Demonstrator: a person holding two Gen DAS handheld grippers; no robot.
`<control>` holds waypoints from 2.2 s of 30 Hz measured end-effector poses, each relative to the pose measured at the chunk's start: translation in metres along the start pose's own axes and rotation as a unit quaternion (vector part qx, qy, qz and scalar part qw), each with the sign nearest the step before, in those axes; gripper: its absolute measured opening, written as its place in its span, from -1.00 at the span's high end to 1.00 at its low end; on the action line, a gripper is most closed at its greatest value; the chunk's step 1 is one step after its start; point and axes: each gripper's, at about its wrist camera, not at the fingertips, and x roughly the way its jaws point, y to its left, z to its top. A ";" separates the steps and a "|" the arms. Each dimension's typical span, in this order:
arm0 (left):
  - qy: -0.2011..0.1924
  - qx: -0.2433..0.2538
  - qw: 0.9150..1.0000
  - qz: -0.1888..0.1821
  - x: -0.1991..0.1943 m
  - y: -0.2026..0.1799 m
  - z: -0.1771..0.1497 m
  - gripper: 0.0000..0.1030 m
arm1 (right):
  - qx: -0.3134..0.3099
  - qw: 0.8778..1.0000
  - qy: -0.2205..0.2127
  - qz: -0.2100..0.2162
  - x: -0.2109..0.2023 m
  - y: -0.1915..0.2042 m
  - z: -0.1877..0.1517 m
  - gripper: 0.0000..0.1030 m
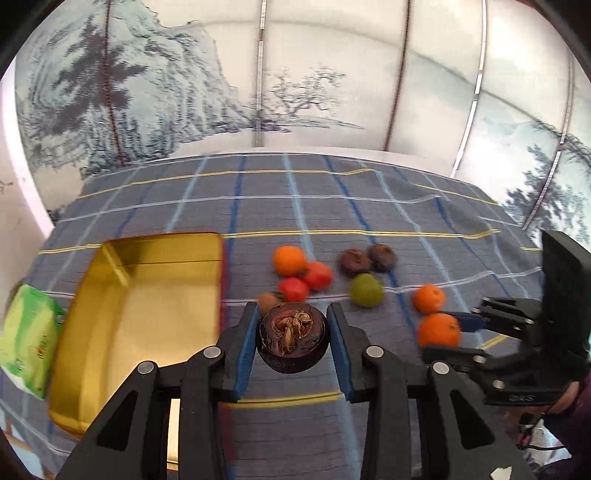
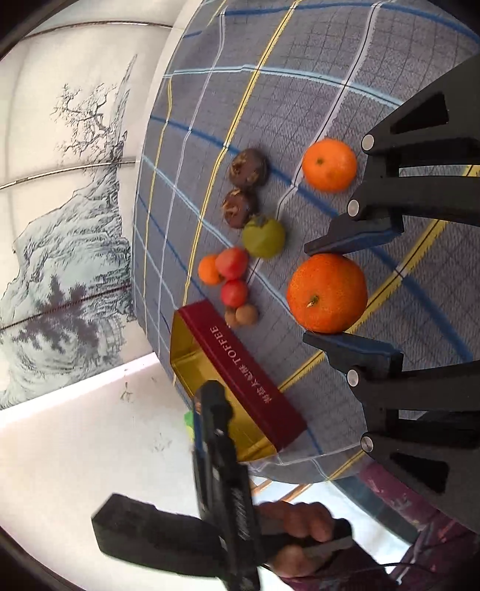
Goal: Organize fruits
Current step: 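Carry the dark fruit into the tin and open the left tool while the right tool grasps a mandarin, then carry the mandarin over the tin and open the right tool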
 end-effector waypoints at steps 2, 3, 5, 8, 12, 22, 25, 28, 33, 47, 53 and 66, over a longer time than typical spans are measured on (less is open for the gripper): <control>0.005 0.000 1.000 0.013 0.002 0.011 0.002 0.36 | -0.001 1.000 -0.001 0.004 0.001 0.002 -0.001 0.20; 0.007 0.001 1.000 0.022 0.004 0.018 0.004 0.36 | -0.003 1.000 -0.001 0.005 0.001 0.003 -0.002 0.20; 0.010 0.002 0.999 0.035 0.007 0.027 0.005 0.35 | -0.005 1.000 0.000 0.007 0.002 0.004 -0.002 0.20; 0.022 0.002 0.998 0.055 0.018 0.044 0.008 0.35 | -0.005 1.000 0.002 0.006 0.004 0.005 -0.001 0.19; 0.042 -0.006 0.996 0.083 0.037 0.071 0.013 0.35 | -0.004 1.000 0.004 0.005 0.005 0.005 -0.001 0.19; 0.116 -0.016 0.983 0.142 0.087 0.128 0.022 0.33 | -0.007 1.000 0.010 0.003 0.013 0.007 0.006 0.19; 0.110 -0.034 0.984 0.139 0.085 0.139 0.026 0.05 | -0.012 1.000 0.013 0.004 0.016 0.012 0.010 0.19; 0.065 -0.052 0.987 0.136 0.064 0.141 0.027 -0.38 | -0.021 1.000 0.013 0.006 0.018 0.019 0.019 0.19; -0.028 -0.125 0.984 0.122 0.003 0.144 0.011 -0.91 | -0.025 0.999 0.003 0.036 0.025 0.033 0.046 0.19; -0.079 -0.222 0.966 0.109 -0.088 0.109 -0.115 -0.94 | -0.091 0.990 0.049 0.095 0.137 0.100 0.135 0.19; -0.038 -0.182 0.978 0.097 -0.088 0.080 -0.141 -0.92 | -0.084 0.991 0.076 0.072 0.185 0.104 0.144 0.19; -0.012 -0.172 0.981 0.092 -0.079 0.064 -0.149 -0.93 | -0.004 0.997 0.035 0.070 0.171 0.080 0.153 0.10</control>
